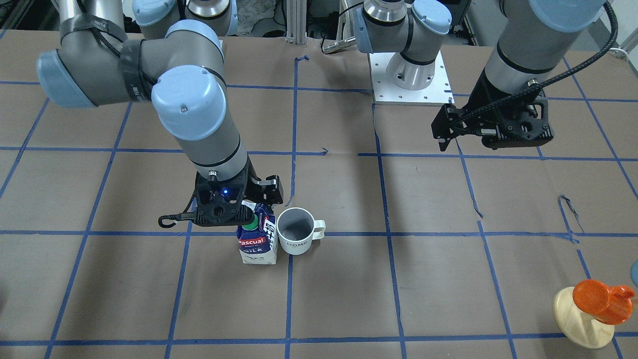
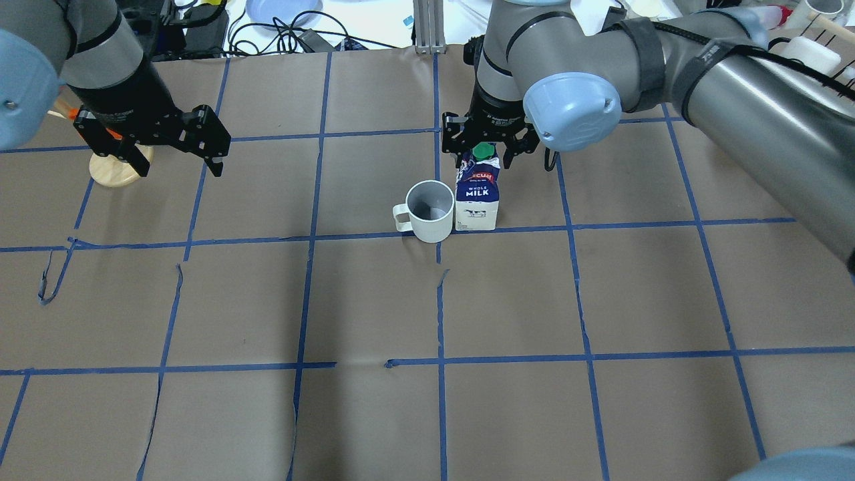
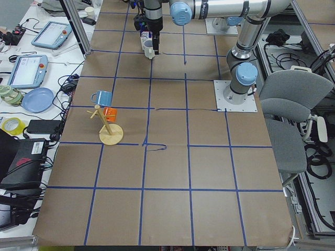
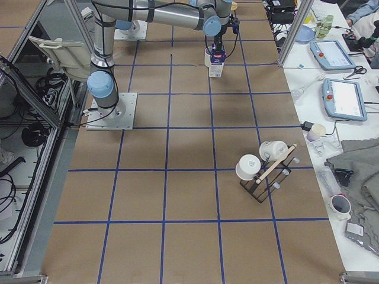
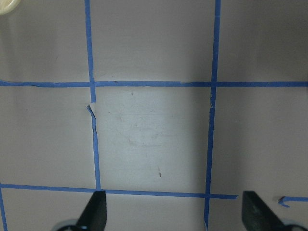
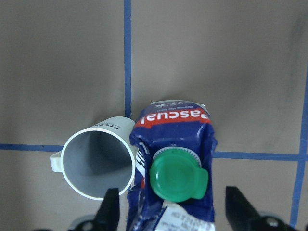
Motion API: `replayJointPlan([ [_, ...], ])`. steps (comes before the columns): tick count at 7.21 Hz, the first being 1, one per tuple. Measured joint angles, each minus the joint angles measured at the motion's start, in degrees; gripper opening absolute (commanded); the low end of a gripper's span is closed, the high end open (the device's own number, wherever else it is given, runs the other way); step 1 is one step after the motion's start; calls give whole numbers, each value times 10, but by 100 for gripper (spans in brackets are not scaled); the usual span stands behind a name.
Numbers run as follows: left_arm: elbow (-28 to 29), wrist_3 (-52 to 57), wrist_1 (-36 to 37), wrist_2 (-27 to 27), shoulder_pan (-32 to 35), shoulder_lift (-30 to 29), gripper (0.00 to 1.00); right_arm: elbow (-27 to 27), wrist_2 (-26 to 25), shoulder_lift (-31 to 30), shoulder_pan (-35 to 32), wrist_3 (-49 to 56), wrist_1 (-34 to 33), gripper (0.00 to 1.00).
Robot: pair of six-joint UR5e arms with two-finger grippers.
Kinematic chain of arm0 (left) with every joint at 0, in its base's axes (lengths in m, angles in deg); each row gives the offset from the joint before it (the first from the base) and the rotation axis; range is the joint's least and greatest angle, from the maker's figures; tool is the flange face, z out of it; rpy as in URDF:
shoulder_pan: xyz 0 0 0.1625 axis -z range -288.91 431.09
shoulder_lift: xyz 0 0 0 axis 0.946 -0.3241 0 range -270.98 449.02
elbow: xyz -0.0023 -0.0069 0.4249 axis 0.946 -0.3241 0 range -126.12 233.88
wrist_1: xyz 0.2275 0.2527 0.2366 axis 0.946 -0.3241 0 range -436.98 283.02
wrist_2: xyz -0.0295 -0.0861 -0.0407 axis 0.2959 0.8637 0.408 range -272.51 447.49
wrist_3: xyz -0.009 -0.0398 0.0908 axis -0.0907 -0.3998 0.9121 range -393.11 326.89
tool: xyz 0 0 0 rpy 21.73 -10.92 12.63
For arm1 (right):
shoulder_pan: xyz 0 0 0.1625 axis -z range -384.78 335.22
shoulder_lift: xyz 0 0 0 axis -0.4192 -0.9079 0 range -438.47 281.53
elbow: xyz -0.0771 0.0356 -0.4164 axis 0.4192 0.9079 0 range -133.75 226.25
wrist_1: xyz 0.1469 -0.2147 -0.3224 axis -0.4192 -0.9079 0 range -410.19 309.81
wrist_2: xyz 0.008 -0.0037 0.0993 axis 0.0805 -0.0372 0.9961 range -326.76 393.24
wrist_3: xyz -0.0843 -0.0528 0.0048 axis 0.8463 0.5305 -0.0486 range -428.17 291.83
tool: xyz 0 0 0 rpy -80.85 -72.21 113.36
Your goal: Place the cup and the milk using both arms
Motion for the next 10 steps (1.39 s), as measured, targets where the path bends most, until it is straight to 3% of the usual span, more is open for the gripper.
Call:
replayJointPlan([
  [4,2,3,35,1,3,1,100,-6,-50,-148,9,17,104,100],
  [6,4,1,32,24,7,8,100,4,-59,-168,19,34,122,100],
  [10,1,1,26,57,11,21,100,21,-74,-172,103,114,179,100],
])
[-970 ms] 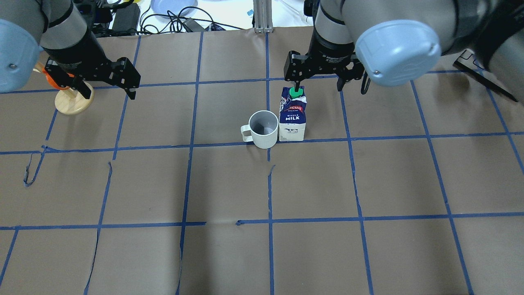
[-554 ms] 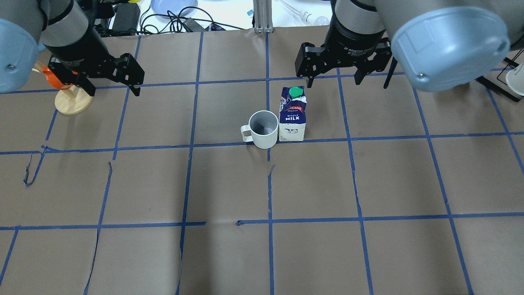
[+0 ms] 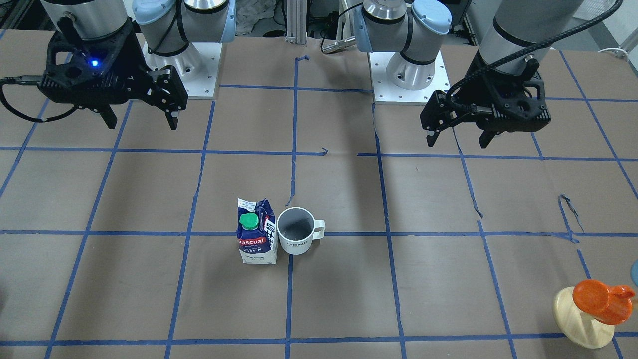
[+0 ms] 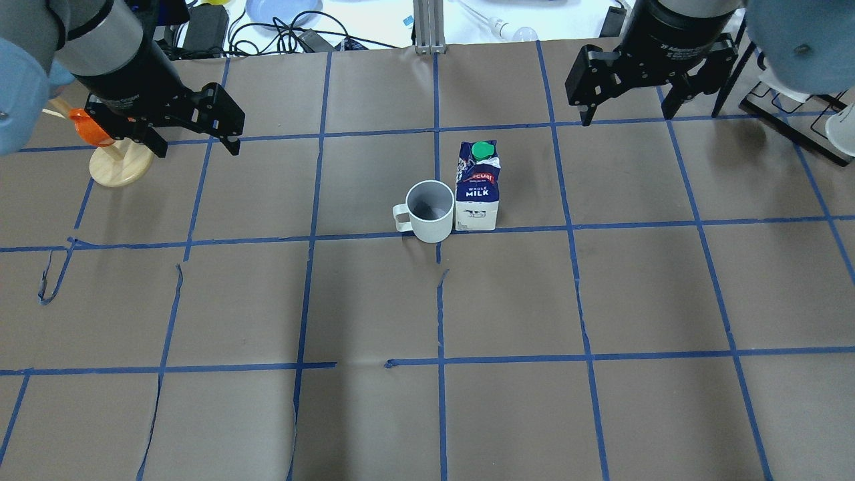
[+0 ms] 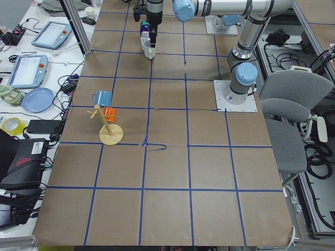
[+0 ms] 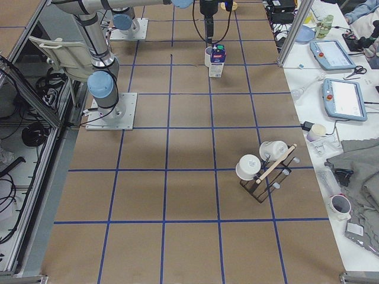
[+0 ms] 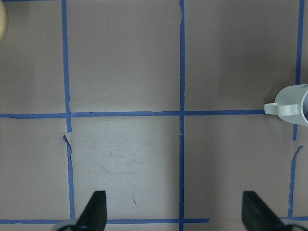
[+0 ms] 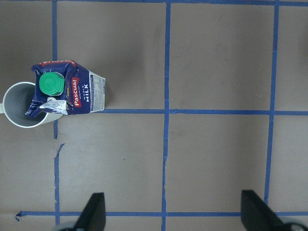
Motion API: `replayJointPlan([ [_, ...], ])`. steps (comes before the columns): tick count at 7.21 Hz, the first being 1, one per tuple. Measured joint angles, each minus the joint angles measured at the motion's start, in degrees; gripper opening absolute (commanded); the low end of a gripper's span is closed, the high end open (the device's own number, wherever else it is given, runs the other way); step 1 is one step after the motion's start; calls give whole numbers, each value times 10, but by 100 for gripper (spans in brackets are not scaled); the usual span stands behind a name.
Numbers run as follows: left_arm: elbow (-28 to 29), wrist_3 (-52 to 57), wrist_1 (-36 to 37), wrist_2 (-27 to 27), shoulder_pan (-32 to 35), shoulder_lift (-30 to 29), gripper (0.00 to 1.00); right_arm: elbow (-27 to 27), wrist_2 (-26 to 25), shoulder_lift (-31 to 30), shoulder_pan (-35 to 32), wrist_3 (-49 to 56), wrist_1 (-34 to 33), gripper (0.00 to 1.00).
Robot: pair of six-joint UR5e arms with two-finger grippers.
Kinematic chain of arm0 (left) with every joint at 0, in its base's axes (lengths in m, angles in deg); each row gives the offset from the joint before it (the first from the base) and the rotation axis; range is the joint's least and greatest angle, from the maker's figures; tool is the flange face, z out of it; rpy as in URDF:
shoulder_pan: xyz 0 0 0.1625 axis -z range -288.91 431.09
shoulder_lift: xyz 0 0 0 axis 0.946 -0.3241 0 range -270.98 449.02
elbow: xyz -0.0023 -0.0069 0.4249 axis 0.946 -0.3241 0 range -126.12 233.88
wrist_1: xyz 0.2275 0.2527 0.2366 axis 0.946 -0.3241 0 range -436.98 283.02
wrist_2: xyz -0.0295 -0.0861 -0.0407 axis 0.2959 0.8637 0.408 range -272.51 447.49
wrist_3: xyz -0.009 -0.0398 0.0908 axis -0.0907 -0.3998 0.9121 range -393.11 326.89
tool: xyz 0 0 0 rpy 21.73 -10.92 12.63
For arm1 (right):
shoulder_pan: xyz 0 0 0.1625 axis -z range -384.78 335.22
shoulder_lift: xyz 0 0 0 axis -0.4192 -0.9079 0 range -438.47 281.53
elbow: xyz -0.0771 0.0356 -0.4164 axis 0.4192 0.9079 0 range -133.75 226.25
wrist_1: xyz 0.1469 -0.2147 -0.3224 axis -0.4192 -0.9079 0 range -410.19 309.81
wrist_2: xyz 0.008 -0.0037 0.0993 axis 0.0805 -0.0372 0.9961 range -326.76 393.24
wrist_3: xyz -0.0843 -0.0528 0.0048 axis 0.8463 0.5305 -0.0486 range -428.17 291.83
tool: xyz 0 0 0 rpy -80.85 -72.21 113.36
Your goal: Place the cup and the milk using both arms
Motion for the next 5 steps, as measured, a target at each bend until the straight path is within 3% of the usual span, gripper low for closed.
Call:
replayJointPlan([
  [5,-1,1,-2,1,0,8,100,18,7,9,3,5,19,100],
])
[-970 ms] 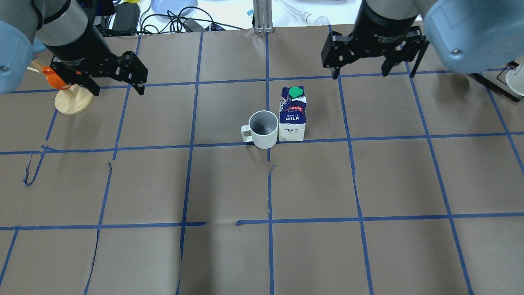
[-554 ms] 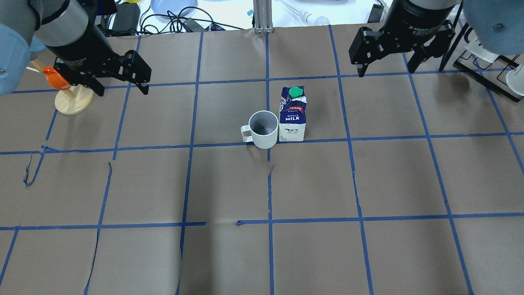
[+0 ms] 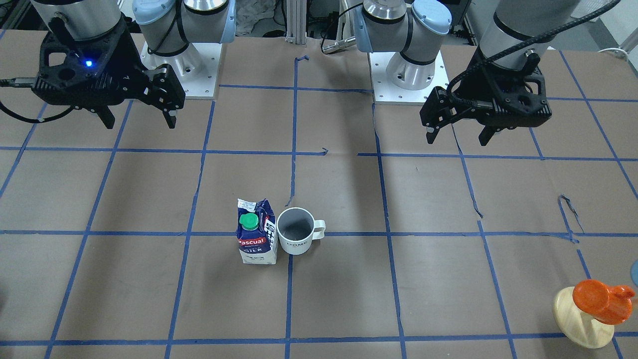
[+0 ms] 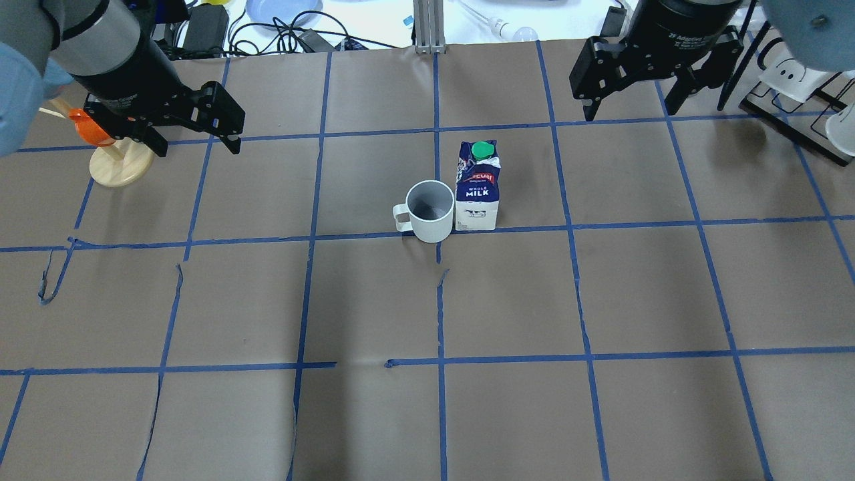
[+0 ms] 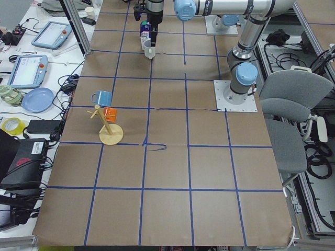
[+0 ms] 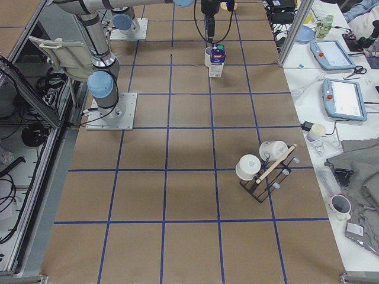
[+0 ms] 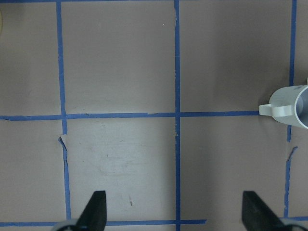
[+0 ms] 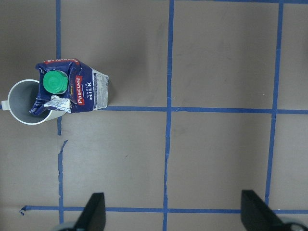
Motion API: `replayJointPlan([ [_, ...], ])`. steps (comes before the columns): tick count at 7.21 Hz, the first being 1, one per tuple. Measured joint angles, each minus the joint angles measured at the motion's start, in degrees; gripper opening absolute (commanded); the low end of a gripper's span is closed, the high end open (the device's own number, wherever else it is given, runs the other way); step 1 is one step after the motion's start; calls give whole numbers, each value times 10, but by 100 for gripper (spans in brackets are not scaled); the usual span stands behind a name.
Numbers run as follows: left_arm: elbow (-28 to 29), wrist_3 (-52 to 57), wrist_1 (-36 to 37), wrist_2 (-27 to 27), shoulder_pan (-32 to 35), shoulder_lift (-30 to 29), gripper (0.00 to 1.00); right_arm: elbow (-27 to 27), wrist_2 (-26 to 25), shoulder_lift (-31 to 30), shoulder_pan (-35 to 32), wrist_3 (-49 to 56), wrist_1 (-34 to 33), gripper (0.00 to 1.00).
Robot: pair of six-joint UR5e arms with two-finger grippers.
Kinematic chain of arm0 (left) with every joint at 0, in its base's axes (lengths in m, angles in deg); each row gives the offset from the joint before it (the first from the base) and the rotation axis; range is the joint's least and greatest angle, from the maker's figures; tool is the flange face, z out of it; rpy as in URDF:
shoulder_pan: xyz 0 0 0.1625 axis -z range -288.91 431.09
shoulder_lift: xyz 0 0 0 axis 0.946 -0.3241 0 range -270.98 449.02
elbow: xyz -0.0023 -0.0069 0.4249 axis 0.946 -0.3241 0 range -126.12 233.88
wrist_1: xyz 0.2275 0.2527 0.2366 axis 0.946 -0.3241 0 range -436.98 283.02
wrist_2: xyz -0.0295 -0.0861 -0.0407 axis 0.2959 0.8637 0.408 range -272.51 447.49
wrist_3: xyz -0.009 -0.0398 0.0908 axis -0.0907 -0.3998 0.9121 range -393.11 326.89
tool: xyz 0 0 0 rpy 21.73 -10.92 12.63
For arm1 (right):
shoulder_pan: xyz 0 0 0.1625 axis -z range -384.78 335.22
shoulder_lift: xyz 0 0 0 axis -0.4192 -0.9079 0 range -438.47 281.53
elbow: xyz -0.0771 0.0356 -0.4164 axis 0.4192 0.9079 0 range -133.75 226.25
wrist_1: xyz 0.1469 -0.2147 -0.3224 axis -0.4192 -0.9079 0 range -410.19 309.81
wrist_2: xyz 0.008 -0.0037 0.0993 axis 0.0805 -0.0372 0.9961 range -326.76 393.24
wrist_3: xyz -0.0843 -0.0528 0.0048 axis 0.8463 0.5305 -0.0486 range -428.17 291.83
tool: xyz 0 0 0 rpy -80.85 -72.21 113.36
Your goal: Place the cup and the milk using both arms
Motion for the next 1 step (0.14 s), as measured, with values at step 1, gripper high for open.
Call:
replayJointPlan([
  [1,-1,0,-1,0,0,2,100,-1,0,0,0,0,1,100],
])
